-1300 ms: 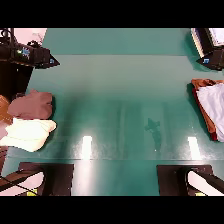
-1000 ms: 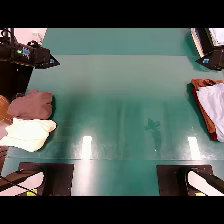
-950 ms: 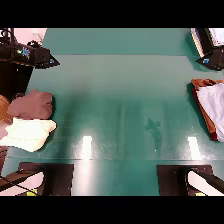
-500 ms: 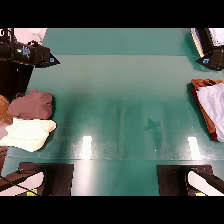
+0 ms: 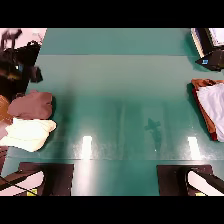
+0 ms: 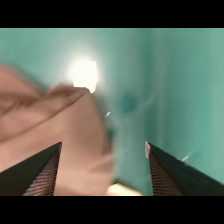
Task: Fold the shirts.
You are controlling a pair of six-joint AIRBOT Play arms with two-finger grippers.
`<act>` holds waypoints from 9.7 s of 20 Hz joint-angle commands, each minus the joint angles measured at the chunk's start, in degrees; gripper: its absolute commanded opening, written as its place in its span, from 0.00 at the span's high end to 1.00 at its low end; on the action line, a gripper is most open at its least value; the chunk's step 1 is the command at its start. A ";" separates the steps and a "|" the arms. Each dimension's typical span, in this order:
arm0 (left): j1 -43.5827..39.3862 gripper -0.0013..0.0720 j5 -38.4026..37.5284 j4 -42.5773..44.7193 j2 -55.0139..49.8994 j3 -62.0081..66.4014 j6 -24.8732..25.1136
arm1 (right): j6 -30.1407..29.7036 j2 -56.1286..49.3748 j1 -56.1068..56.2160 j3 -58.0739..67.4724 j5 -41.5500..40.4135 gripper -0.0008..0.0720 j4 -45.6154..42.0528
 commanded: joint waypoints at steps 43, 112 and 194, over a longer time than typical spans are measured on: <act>-34.01 0.16 -2.89 -6.21 -18.67 14.71 -4.04 | 0.15 0.09 0.04 17.27 1.20 0.96 0.26; -33.66 0.94 1.44 -23.76 13.42 -16.90 -0.79 | 5.18 3.56 -1.84 -1.70 17.09 0.97 -13.22; -12.44 0.94 12.68 -13.11 -15.45 7.43 2.67 | 3.61 -29.53 4.00 18.38 6.49 0.97 -21.11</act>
